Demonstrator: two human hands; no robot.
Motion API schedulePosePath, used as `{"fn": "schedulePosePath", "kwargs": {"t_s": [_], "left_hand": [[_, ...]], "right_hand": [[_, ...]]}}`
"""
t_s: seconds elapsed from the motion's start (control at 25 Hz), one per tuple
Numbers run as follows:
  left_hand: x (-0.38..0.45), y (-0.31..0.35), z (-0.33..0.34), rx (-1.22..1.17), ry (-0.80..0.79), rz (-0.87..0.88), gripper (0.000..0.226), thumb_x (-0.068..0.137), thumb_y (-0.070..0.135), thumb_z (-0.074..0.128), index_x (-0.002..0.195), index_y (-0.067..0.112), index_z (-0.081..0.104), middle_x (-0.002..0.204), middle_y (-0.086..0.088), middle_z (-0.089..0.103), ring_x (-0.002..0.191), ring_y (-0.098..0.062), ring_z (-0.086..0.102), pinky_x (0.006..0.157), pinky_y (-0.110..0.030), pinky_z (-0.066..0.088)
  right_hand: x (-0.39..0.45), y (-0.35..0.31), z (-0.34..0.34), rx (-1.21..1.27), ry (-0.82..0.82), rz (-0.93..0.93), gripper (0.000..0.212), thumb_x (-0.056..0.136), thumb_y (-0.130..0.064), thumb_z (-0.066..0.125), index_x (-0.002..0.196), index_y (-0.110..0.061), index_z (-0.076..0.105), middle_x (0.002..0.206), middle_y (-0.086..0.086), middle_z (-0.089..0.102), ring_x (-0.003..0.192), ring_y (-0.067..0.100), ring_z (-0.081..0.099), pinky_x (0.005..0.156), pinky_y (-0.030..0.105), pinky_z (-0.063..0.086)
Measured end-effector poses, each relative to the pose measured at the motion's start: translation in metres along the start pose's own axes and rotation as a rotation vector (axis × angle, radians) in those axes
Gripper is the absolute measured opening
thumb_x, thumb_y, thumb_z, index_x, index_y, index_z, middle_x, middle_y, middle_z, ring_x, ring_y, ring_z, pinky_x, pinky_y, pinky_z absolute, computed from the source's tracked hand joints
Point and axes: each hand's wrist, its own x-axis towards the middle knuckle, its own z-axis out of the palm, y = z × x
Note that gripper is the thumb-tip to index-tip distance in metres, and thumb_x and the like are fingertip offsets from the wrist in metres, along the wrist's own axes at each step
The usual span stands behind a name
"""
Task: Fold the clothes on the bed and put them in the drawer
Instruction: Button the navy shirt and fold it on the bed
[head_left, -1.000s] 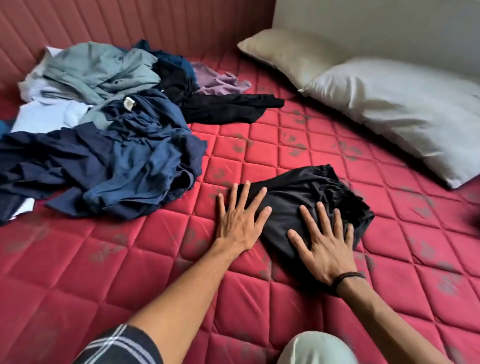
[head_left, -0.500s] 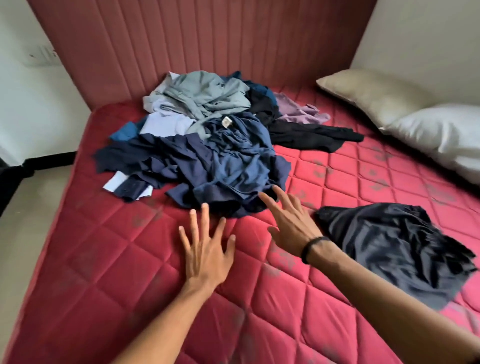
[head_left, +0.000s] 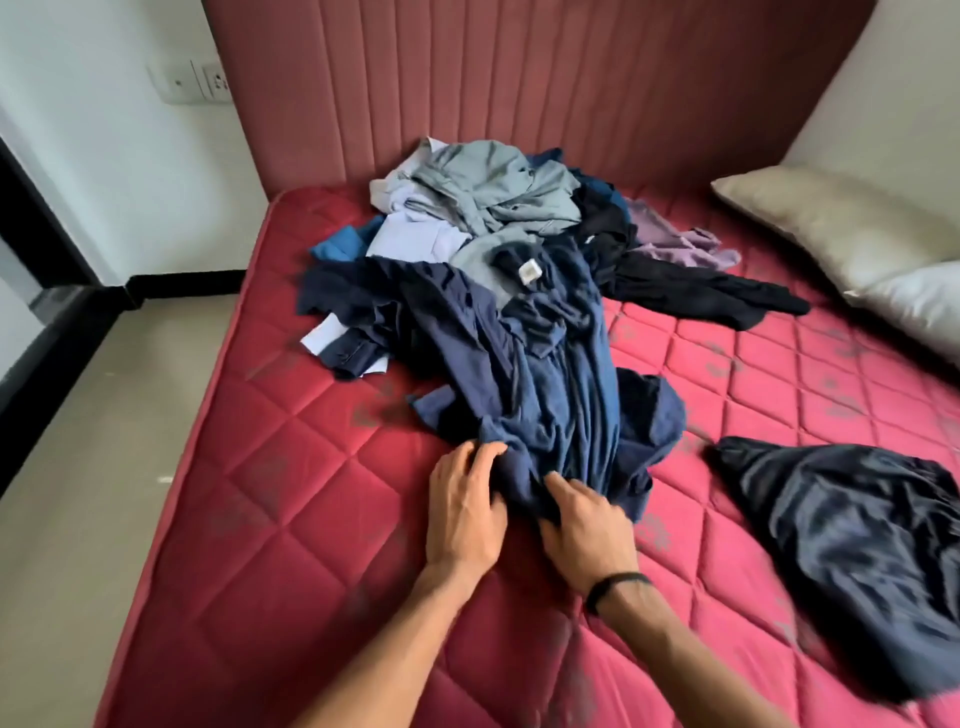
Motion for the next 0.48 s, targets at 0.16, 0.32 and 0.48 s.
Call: {"fn": "schedulePosePath", "kwargs": {"t_s": [0.16, 0.32, 0.48], "left_hand": [[-0.059, 0.009, -0.035, -0.024, -0.017, 0.031, 0.047, 0.079, 0.009, 0.064, 0.126, 0.016, 0.061, 0.110, -0.002, 0.056, 0.103, -0.026, 0.055, 0.096, -0.042, 0.048], [-0.141, 0.018, -0.067, -0.102, 0.028, -0.013, 0.046, 0.087, 0.019, 0.050, 0.130, 0.012, 0.063, 0.120, -0.004, 0.059, 0.112, -0.020, 0.054, 0.107, -0.023, 0.036], [-0.170, 0.023, -0.101, -0.372, 0.116, -0.196, 0.032, 0.090, 0.017, 0.055, 0.116, 0.032, 0.068, 0.113, 0.017, 0.068, 0.107, -0.001, 0.064, 0.097, -0.013, 0.045]], "right_hand": [[-0.059, -0.003, -0.004, 0.009, -0.052, -0.004, 0.052, 0.080, -0.058, 0.053, 0.123, -0.029, 0.054, 0.108, -0.001, 0.069, 0.103, 0.032, 0.068, 0.073, 0.043, 0.053], [-0.128, -0.016, -0.003, 0.055, -0.111, 0.015, 0.070, 0.073, -0.075, 0.055, 0.129, -0.034, 0.050, 0.111, -0.009, 0.064, 0.105, 0.024, 0.067, 0.078, 0.040, 0.054], [-0.166, -0.022, -0.014, 0.089, -0.163, -0.076, 0.067, 0.076, -0.077, 0.049, 0.131, -0.038, 0.046, 0.113, -0.009, 0.058, 0.107, 0.024, 0.065, 0.082, 0.039, 0.053]]}}
